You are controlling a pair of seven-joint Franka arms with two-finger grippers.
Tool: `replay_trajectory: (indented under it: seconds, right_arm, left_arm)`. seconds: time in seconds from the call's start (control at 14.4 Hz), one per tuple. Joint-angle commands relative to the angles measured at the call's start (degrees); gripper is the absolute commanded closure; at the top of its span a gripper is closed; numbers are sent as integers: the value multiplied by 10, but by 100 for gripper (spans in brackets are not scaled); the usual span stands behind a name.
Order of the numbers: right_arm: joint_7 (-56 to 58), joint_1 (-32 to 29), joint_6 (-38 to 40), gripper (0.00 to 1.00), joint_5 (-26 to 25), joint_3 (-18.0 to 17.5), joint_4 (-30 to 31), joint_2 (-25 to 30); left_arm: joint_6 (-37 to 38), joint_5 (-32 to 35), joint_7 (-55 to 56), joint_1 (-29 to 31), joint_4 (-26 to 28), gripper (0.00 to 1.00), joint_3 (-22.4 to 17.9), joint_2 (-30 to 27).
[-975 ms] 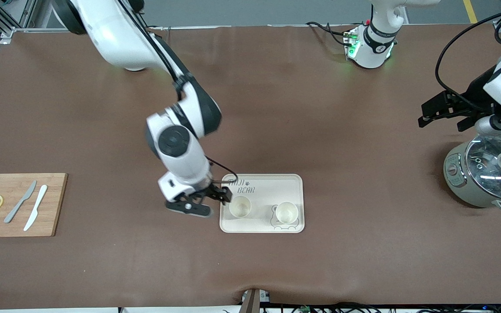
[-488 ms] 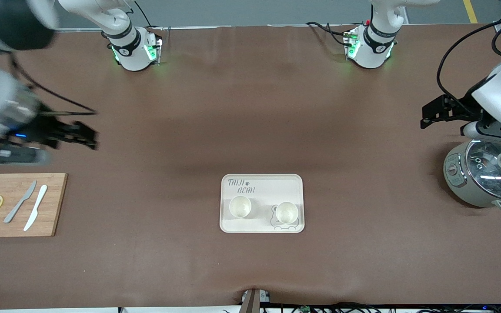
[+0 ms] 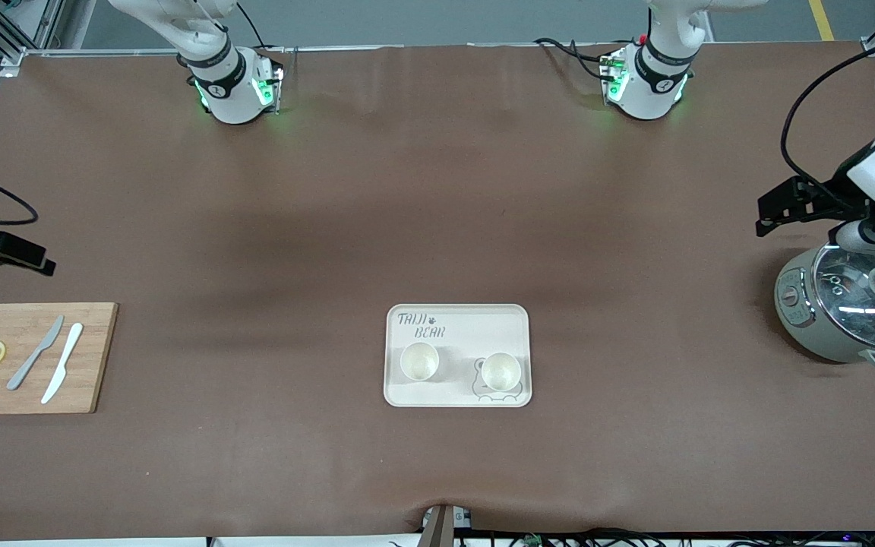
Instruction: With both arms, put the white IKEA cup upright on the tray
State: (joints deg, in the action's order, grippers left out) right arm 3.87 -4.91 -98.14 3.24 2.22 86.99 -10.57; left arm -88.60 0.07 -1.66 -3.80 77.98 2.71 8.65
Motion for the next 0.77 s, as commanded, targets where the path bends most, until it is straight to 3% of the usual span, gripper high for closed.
replay_trajectory:
  seconds: [0.0, 0.7]
  right_arm:
    - [-1, 1, -28, 0, 2, -11, 61, 44]
    - [-3, 0, -14, 0, -6, -11, 36, 41]
  left_arm:
    - [-6, 17, -7, 5, 7, 0, 3, -7]
    - [-1, 16, -5, 8, 16, 0, 1, -4]
